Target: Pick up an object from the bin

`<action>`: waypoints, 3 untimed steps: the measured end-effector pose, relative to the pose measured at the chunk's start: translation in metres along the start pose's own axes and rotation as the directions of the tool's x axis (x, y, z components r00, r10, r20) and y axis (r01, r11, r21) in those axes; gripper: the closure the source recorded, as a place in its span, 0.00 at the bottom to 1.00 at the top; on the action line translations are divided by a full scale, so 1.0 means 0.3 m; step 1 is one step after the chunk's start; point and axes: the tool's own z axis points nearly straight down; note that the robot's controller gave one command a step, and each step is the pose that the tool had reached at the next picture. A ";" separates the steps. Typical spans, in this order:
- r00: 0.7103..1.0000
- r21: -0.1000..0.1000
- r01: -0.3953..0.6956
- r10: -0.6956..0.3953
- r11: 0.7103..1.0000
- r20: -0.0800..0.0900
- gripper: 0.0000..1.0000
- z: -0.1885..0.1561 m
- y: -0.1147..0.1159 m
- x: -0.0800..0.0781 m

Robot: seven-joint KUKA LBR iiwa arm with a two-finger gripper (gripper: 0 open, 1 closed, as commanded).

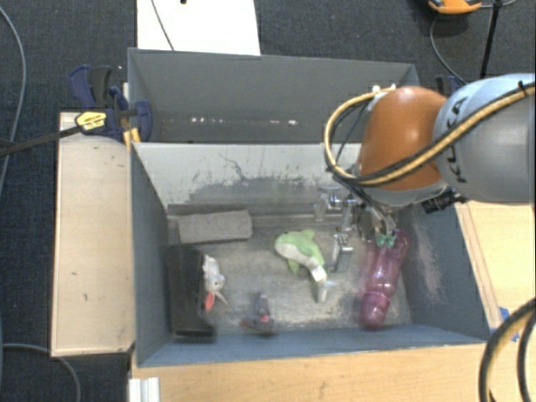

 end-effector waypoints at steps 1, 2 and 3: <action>1.000 0.000 0.000 0.000 1.000 0.008 0.00 -0.015 0.000 -0.006; 0.999 -0.001 -0.049 0.049 0.999 0.013 0.00 0.089 0.017 -0.007; 0.986 -0.002 -0.168 0.168 0.986 0.005 0.00 0.190 0.042 0.020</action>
Offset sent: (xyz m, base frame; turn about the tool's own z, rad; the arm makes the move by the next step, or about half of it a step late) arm -0.0034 0.0109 -0.0623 0.0827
